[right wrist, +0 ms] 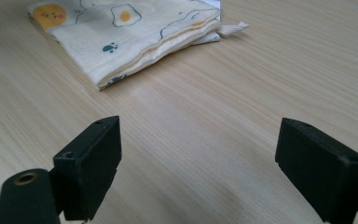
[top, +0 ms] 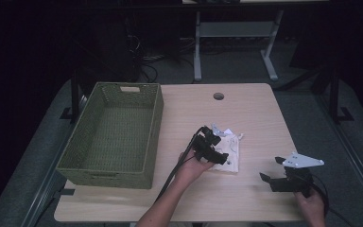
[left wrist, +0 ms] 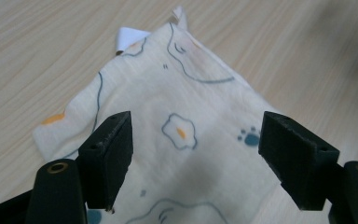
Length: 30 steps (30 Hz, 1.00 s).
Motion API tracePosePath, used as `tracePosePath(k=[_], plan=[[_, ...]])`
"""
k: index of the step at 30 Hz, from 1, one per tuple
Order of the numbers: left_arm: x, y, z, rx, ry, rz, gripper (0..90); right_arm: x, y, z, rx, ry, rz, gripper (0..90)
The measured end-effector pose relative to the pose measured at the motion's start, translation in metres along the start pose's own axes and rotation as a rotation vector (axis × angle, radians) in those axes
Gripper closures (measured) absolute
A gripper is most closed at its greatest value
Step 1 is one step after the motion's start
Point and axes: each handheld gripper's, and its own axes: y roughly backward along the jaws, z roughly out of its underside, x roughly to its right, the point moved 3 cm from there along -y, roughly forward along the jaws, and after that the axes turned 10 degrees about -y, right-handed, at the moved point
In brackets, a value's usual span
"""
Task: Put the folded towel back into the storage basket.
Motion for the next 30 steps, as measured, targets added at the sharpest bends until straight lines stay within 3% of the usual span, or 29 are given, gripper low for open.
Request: tracePosePath(k=[7,17,23,30], plan=[[-0.006,-0.018,-0.006,-0.051,-0.014,-0.019,28.9,0.0,0.0,0.0,0.003,0.001,-0.007,13.8],[-0.017,-0.044,0.004,-0.136,0.02,-0.032,33.7,-0.001,0.001,0.0,0.007,0.003,-0.01,13.7],[-0.015,-0.045,0.003,-0.141,0.011,-0.066,39.3,-0.001,0.002,0.0,0.011,0.001,-0.011,13.8],[-0.014,-0.044,0.003,-0.128,0.0,-0.061,51.9,-0.003,0.002,-0.001,0.013,0.006,-0.015,13.7]])
